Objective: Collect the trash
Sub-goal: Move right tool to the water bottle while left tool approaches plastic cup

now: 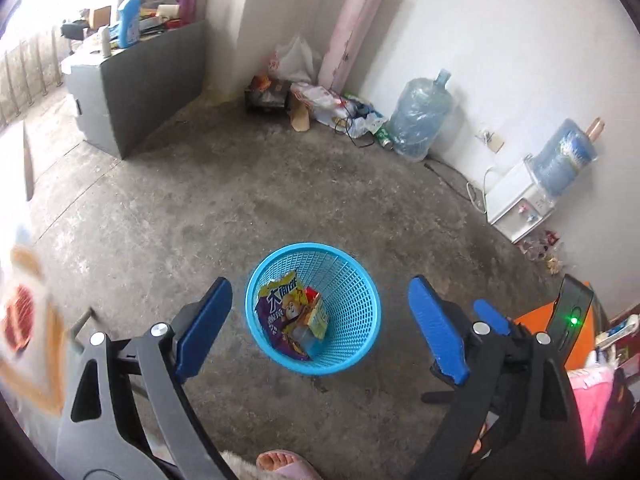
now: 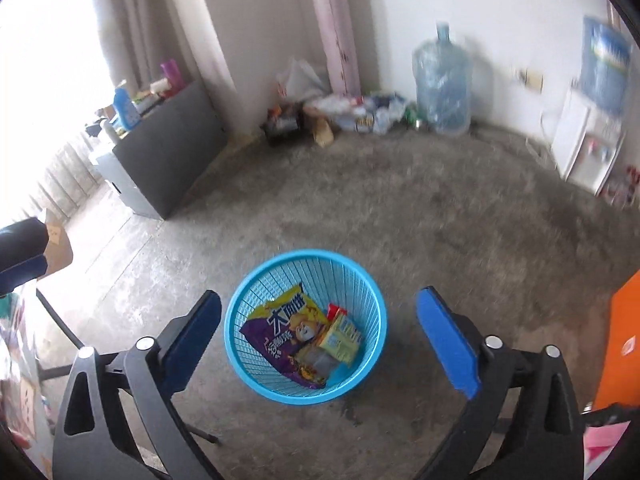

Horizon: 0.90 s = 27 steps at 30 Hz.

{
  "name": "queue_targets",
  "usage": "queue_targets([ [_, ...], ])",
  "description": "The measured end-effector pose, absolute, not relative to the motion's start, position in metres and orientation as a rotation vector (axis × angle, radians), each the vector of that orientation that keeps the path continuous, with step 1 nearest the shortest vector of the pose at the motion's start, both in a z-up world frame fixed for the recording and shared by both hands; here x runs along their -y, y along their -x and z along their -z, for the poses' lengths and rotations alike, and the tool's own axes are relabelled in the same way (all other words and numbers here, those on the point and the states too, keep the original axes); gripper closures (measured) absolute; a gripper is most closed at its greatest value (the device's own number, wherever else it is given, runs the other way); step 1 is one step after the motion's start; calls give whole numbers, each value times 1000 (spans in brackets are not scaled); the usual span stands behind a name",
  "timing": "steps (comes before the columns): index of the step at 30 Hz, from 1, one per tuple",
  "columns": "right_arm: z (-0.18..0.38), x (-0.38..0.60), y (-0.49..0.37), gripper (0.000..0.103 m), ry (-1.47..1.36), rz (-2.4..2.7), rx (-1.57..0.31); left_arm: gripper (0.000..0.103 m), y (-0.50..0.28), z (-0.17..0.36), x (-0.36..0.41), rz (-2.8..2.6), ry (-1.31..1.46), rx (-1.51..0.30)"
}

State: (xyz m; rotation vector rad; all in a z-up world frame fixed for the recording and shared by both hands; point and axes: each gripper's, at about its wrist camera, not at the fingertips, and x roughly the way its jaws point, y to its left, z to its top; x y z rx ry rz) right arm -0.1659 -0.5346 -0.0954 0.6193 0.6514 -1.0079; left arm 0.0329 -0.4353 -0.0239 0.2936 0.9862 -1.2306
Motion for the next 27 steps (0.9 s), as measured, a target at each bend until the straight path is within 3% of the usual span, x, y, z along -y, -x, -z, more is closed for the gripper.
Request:
queue_targets([
  [8, 17, 438, 128, 6, -326, 898, -636, 9, -52, -25, 293, 1073, -93, -971],
  [17, -25, 327, 77, 6, -60, 677, -631, 9, -75, -63, 110, 743, 22, -860],
  [22, -42, 301, 59, 6, -190, 374, -586, 9, -78, -69, 10, 586, 156, -788],
  [27, -48, 290, 34, 6, -305, 263, -572, 9, -85, -68, -41, 495, 198, -715],
])
